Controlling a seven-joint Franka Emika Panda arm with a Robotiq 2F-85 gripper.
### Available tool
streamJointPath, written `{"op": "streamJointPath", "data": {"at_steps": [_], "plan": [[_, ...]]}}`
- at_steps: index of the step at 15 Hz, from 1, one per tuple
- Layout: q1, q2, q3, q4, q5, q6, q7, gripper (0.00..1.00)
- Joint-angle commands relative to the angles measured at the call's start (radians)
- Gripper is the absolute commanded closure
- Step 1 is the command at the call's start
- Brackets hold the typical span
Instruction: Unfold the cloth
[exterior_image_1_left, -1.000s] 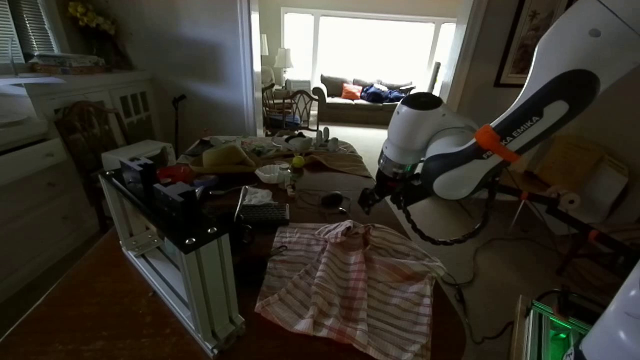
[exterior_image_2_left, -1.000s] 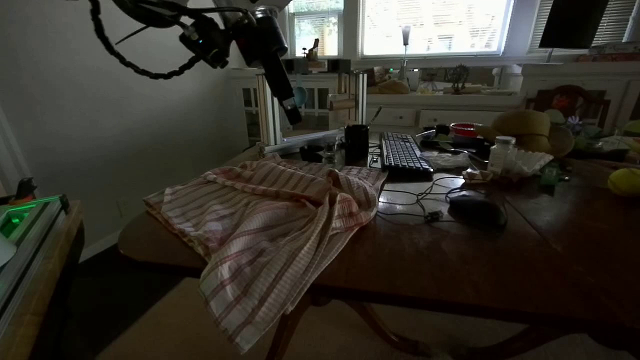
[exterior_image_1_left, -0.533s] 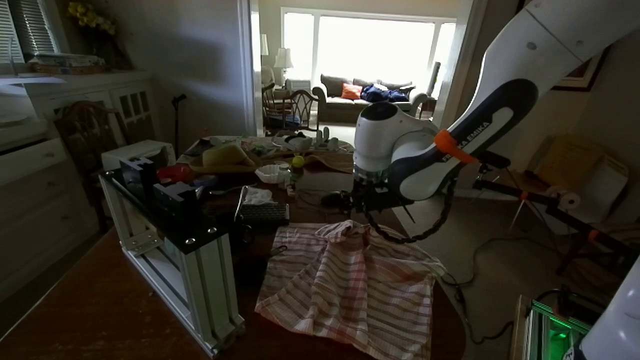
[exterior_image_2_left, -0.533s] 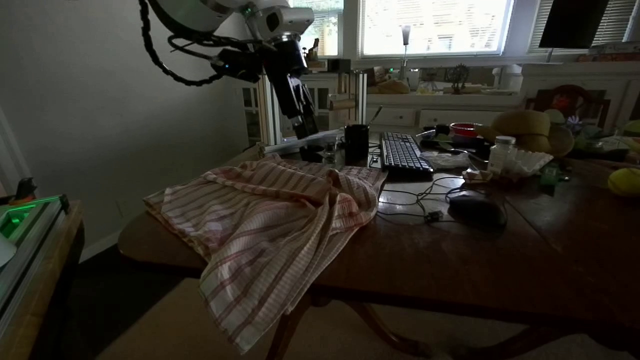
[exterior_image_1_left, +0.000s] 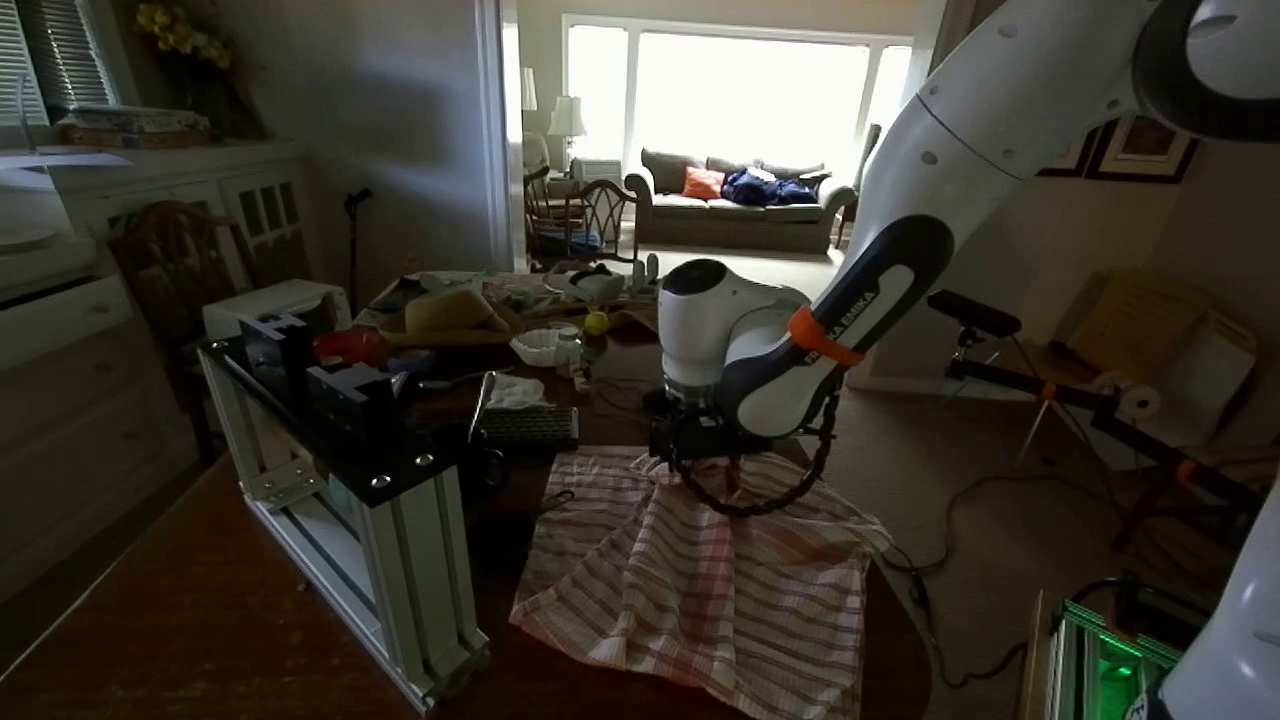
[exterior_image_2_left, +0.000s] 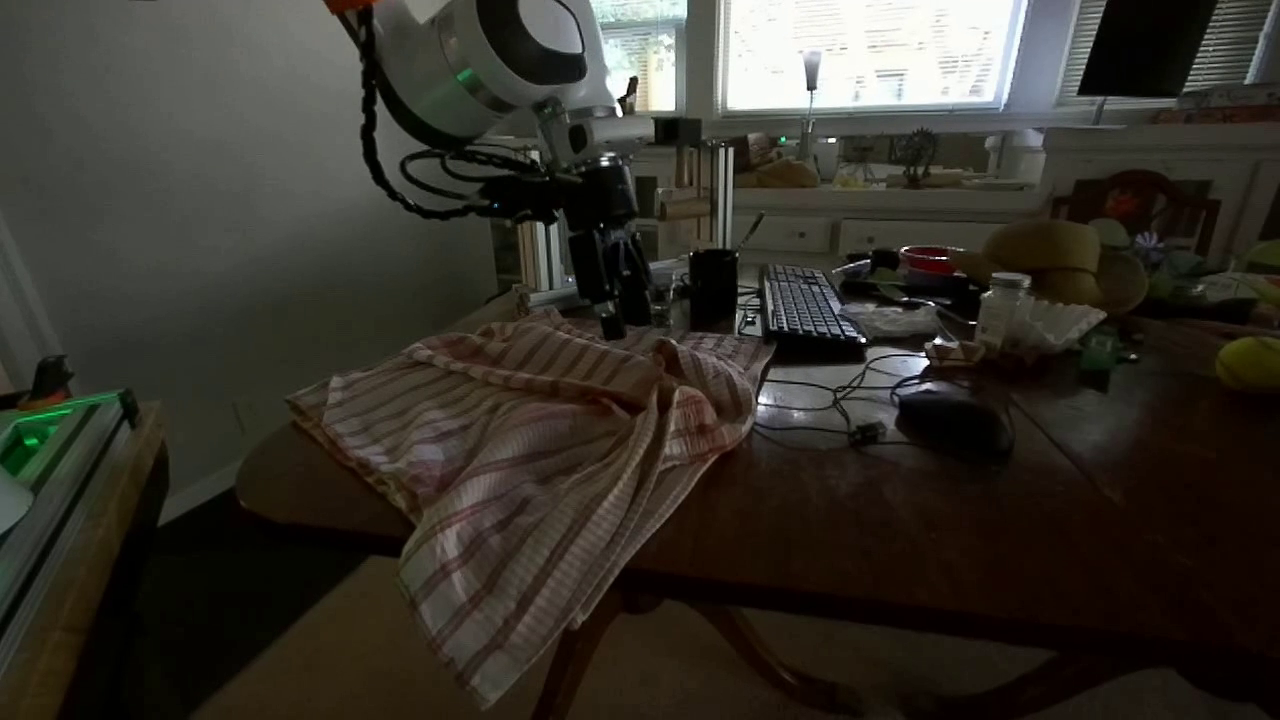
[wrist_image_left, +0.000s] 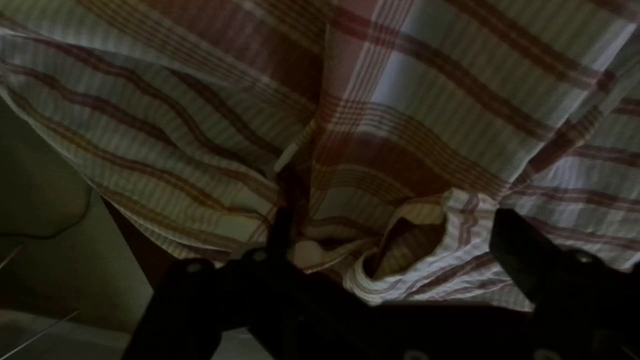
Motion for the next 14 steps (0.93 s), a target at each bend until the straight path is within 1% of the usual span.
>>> {"op": "streamJointPath", "data": {"at_steps": [1,5,7,8,12,14], "plan": [[0.054,0.013,-0.052,0.012,0.024,0.006,-0.009,0.00],[0.060,0.024,-0.059,0.026,0.024,0.006,-0.004,0.00],[0.083,0.046,-0.074,0.038,0.003,-0.001,0.046,0.00],[0.090,0.052,-0.077,0.044,0.014,-0.005,0.045,0.00],[0.127,0.083,-0.094,0.058,0.013,0.034,0.094,0.00],[0.149,0.101,-0.112,0.071,-0.004,0.065,0.146,0.00]]}}
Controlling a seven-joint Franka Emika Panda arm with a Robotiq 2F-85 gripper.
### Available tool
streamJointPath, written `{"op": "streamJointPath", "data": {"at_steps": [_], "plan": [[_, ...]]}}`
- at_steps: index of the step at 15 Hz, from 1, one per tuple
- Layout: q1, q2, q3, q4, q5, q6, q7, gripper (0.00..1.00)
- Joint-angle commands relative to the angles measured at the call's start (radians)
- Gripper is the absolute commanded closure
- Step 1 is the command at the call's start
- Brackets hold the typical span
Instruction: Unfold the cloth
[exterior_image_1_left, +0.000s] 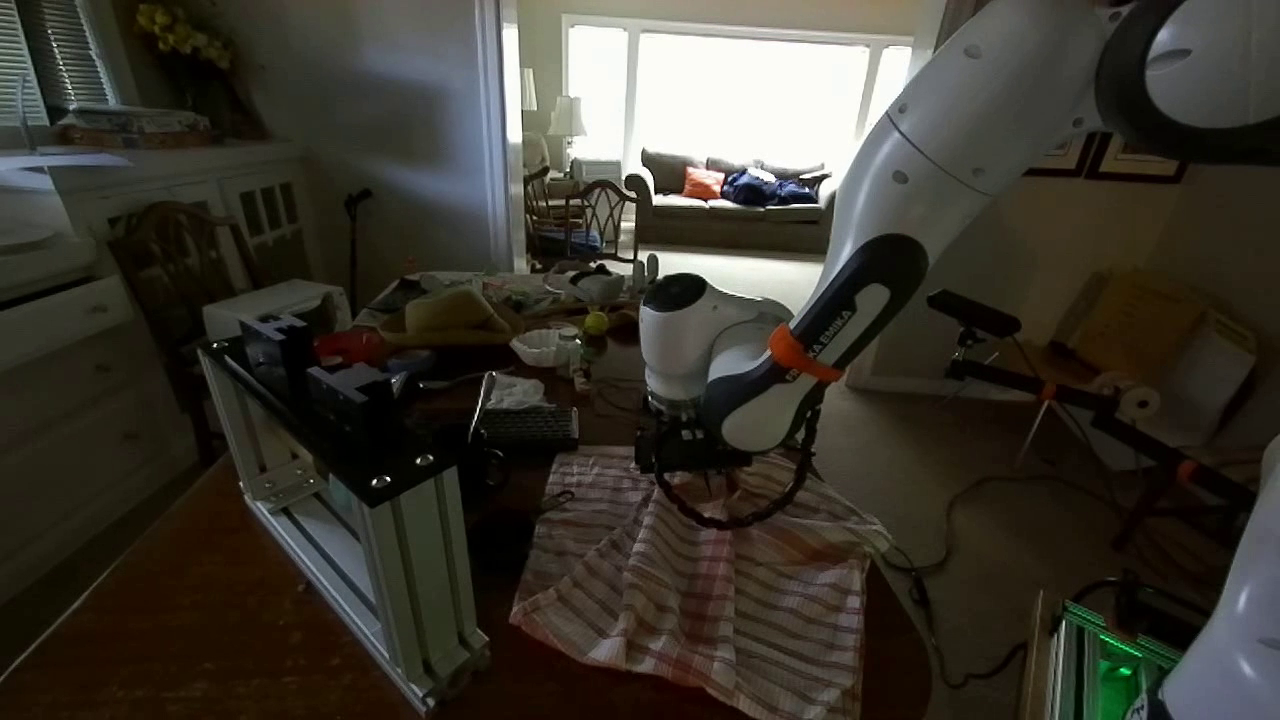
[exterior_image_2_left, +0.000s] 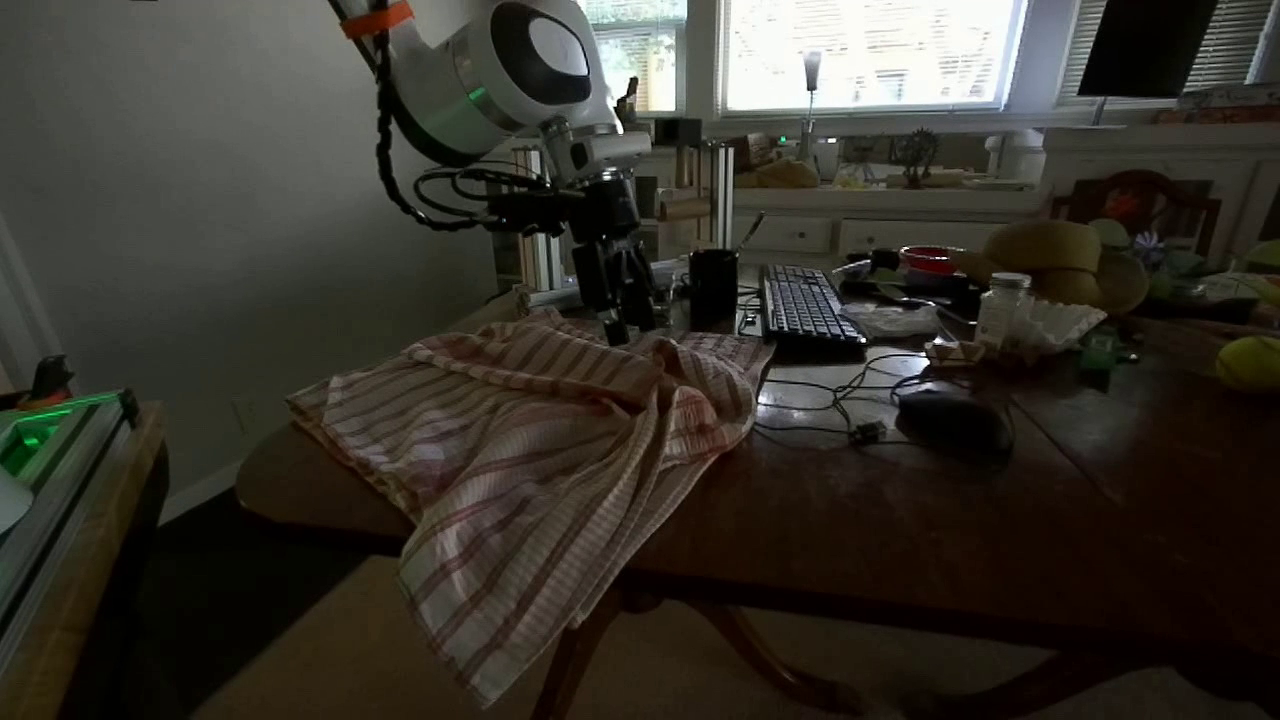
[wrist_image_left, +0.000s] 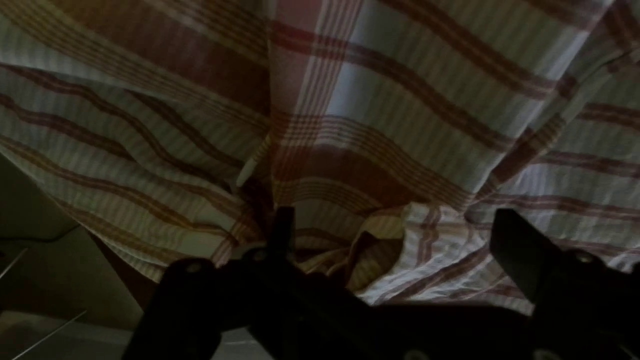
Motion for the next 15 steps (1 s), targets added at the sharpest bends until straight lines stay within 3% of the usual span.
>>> {"op": "streamJointPath", "data": {"at_steps": [1,4,7,8,10,15], "plan": [[0.054,0.057,-0.052,0.039,-0.015,0.059,0.093,0.00],[0.082,0.086,-0.089,0.062,-0.033,0.080,0.142,0.07],[0.106,0.109,-0.120,0.084,-0.050,0.071,0.183,0.25],[0.110,0.116,-0.126,0.089,-0.050,0.068,0.192,0.24],[0.115,0.130,-0.133,0.099,-0.045,0.066,0.200,0.50],[0.122,0.153,-0.137,0.117,-0.032,0.063,0.217,0.90]]}}
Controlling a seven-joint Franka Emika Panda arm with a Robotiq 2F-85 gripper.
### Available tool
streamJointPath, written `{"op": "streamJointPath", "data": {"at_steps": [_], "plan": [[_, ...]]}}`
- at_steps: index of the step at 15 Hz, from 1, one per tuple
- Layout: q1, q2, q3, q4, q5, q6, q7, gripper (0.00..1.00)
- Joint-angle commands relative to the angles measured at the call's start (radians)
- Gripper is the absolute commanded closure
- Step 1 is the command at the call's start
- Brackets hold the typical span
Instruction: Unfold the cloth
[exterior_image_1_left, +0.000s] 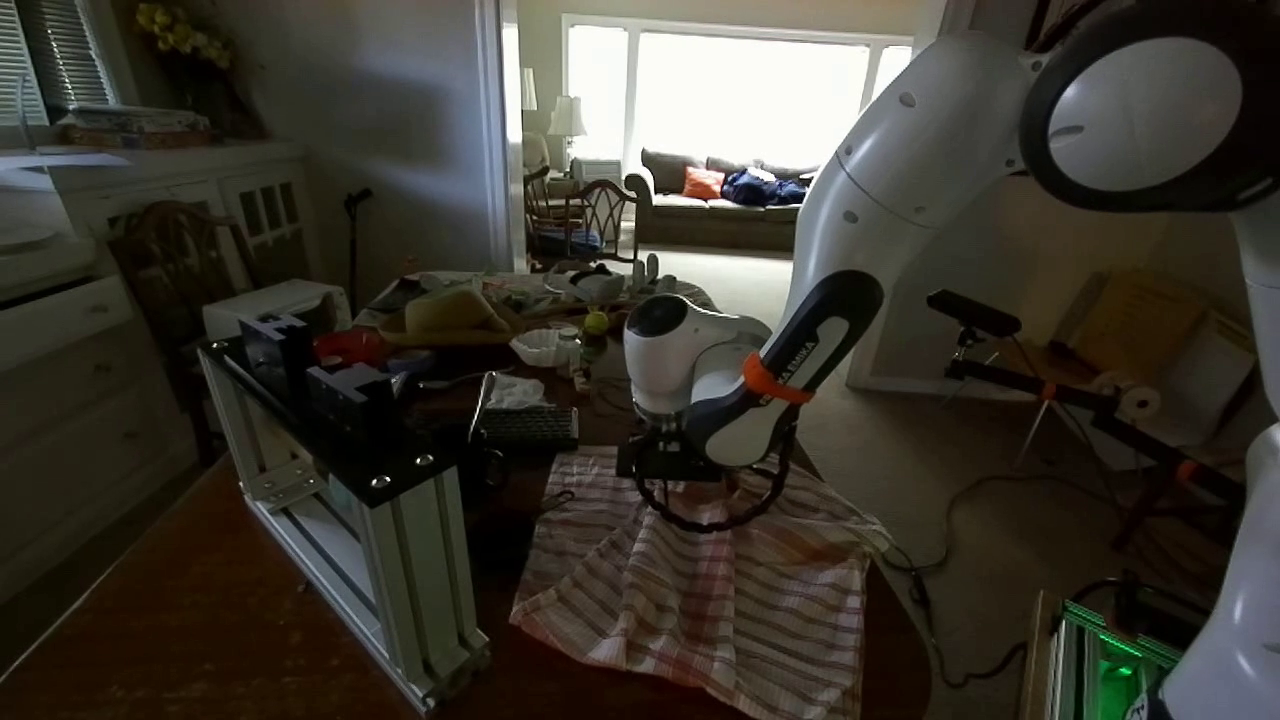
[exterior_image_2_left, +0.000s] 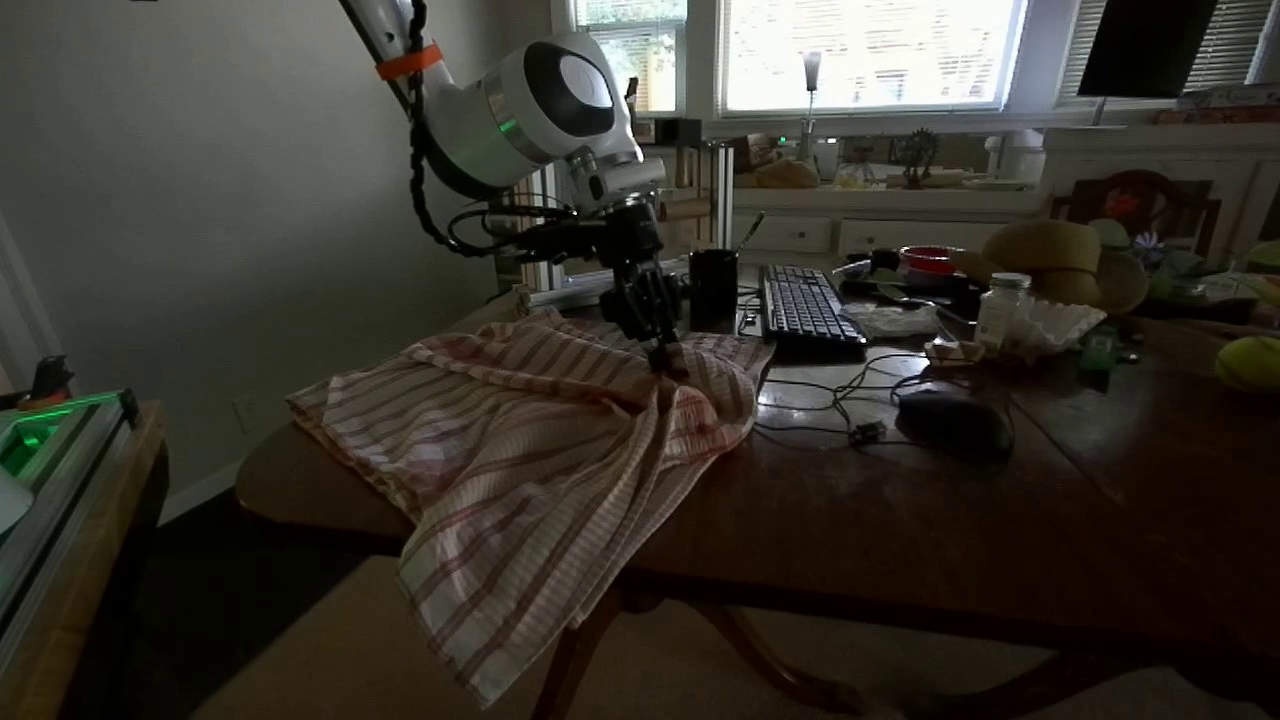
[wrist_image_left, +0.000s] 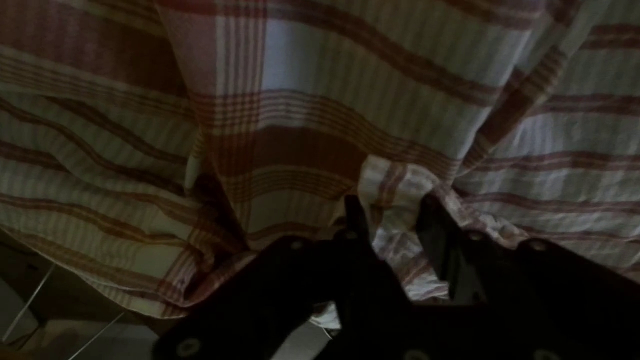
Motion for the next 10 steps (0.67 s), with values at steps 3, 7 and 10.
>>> {"op": "streamJointPath", "data": {"at_steps": [3,7,10], "plan": [[0.026,0.028,-0.016,0.033,-0.001,0.010,0.041,1.00],[0.011,0.005,0.008,0.074,0.049,-0.005,0.012,0.99],[-0.001,0.016,0.026,0.161,0.114,-0.007,-0.021,0.99]]}}
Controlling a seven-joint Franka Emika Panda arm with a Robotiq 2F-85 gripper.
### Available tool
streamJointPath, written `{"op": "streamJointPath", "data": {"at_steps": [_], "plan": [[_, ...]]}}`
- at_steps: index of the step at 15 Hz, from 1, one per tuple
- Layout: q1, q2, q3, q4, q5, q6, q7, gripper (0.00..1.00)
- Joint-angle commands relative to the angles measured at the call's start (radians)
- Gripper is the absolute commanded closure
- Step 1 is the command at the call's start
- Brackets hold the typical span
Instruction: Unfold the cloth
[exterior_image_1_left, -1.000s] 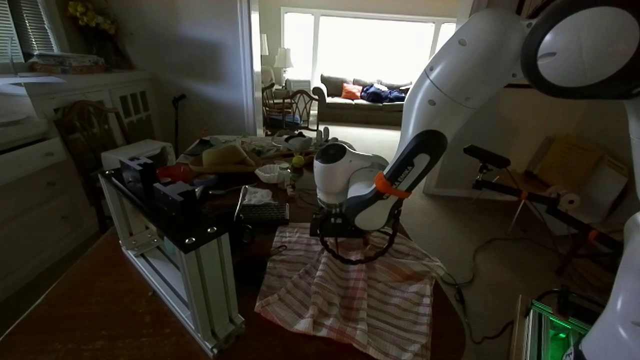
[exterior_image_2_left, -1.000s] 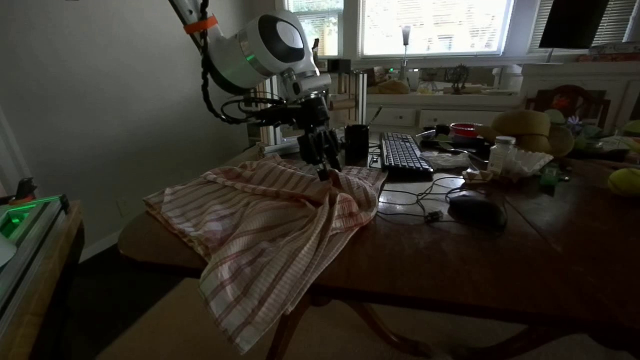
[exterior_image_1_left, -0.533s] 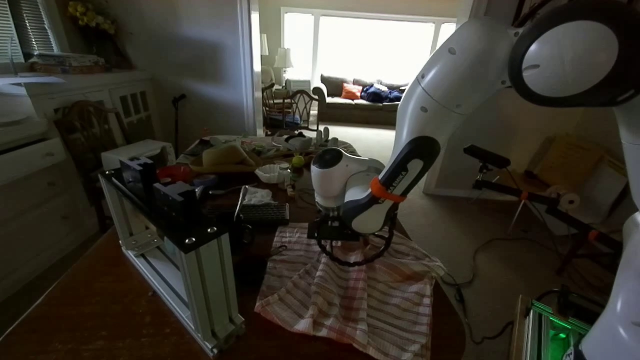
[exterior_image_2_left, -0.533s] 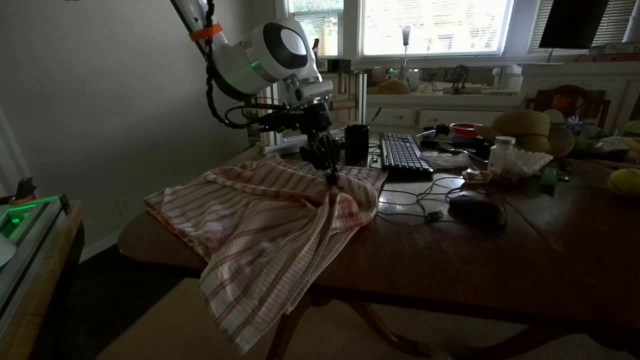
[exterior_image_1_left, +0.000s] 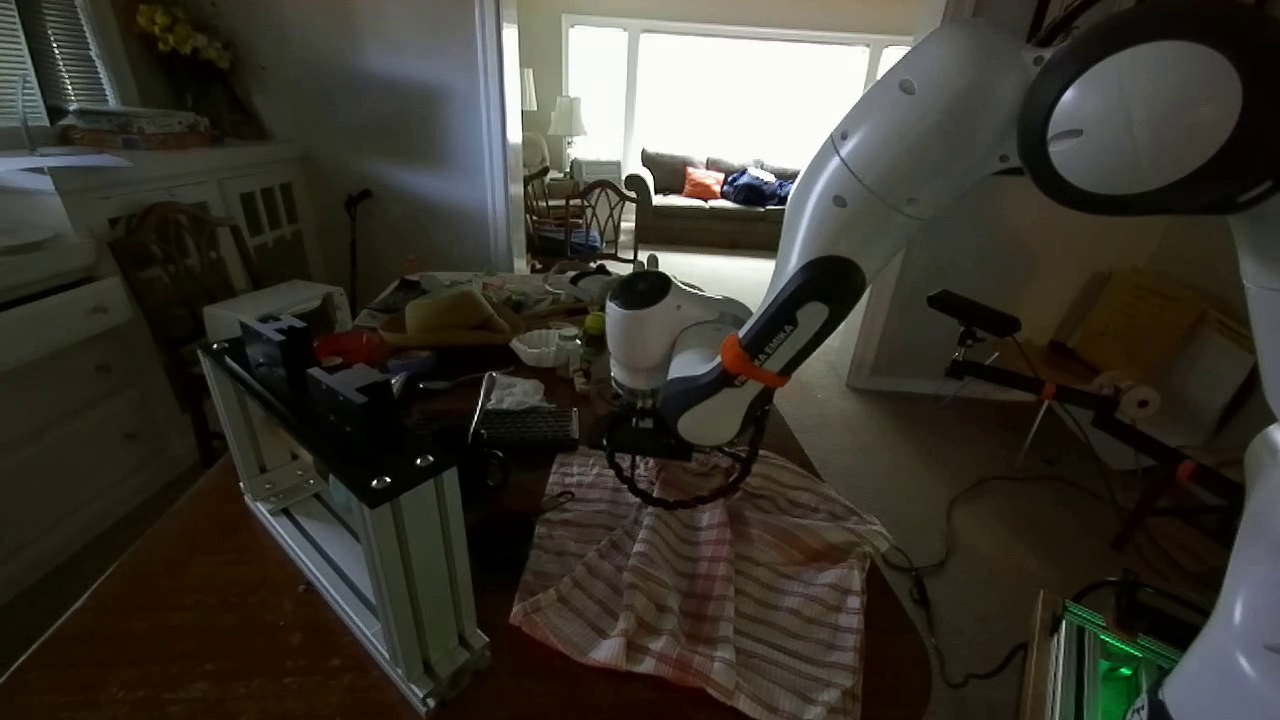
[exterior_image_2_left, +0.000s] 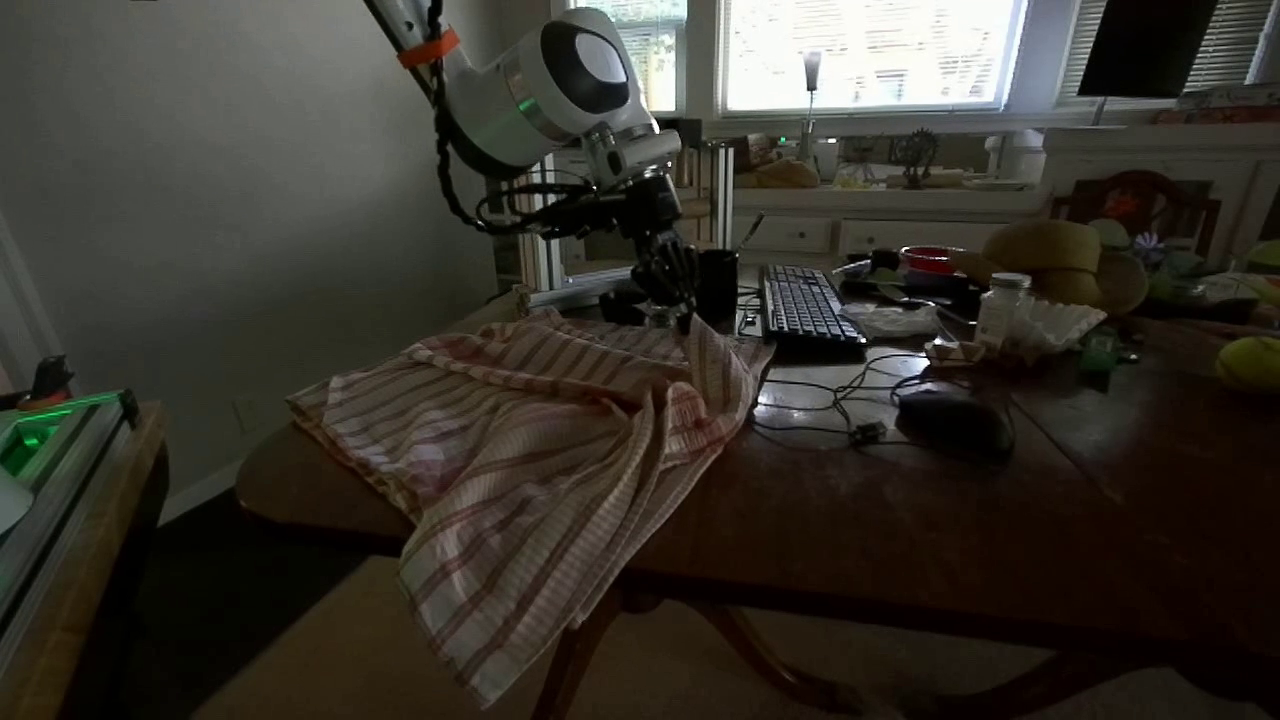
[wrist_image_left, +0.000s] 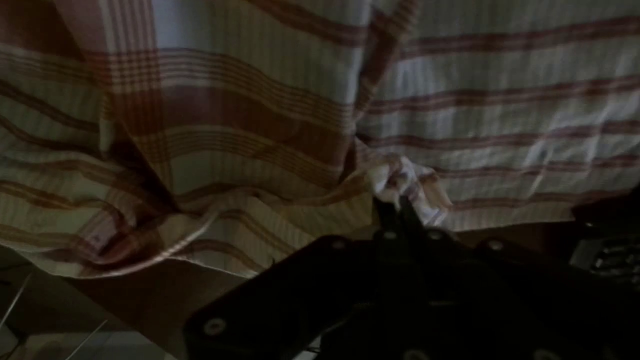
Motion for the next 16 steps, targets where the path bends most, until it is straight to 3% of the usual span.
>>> {"op": "streamJointPath", "data": {"at_steps": [1,10,16], "plan": [[-0.016,0.023,0.027,0.112,0.097,-0.011,-0.047,0.99],[-0.041,0.074,0.068,0.363,0.339,-0.016,-0.154,0.99],[-0.002,0.187,-0.008,0.480,0.317,-0.022,-0.112,0.99]]}}
